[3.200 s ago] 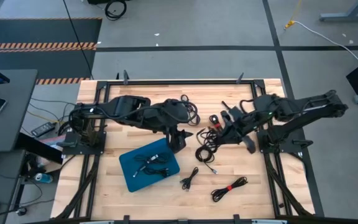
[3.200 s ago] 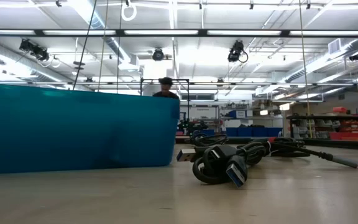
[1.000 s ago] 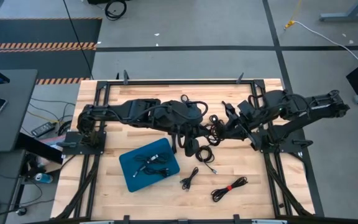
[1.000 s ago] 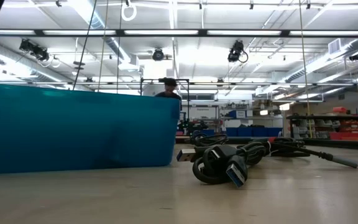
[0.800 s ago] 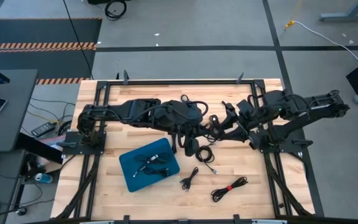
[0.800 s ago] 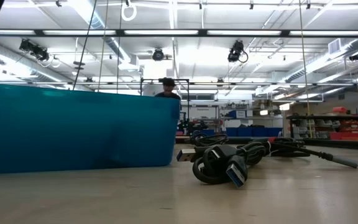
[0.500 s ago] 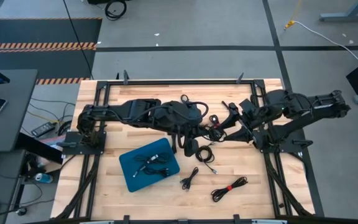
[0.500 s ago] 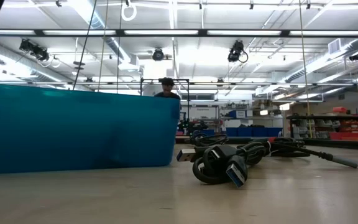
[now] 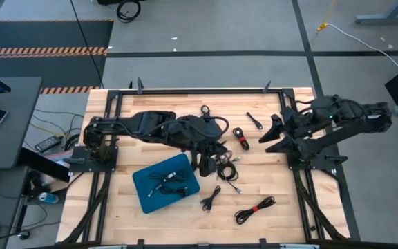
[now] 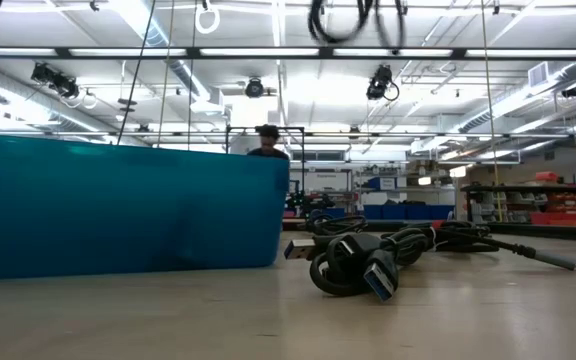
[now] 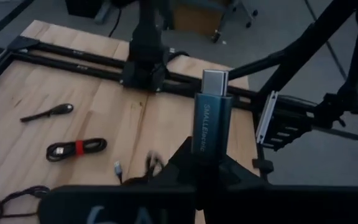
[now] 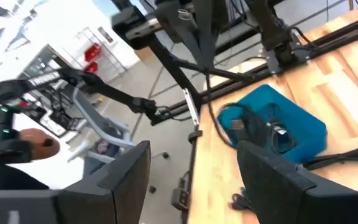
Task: Pick and place USB-C Cables
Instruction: Put the black charger cable into the blue bin
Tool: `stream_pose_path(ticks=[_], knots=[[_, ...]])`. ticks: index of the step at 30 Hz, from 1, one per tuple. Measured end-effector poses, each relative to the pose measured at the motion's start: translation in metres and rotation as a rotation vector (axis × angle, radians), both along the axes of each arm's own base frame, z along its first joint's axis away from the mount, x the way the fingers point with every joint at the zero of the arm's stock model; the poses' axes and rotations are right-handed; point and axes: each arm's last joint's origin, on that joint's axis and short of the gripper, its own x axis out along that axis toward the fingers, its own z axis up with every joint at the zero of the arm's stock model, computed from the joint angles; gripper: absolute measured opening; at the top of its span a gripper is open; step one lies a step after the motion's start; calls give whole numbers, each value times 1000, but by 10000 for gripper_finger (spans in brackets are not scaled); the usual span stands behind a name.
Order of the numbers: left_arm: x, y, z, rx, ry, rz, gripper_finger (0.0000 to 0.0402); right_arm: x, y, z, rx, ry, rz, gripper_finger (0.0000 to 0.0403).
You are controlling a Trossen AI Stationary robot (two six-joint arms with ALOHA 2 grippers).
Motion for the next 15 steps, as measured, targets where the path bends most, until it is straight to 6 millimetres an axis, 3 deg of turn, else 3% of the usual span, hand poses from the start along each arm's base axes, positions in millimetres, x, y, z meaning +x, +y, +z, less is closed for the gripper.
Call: stream_pose_path(ticks=[8, 15], knots=[[-34, -10, 7, -23, 117, 66, 3, -13, -3, 5, 10, -42, -1, 246], [-80, -27, 20, -67, 187, 157, 3, -14, -3, 5, 8, -45, 0, 246]])
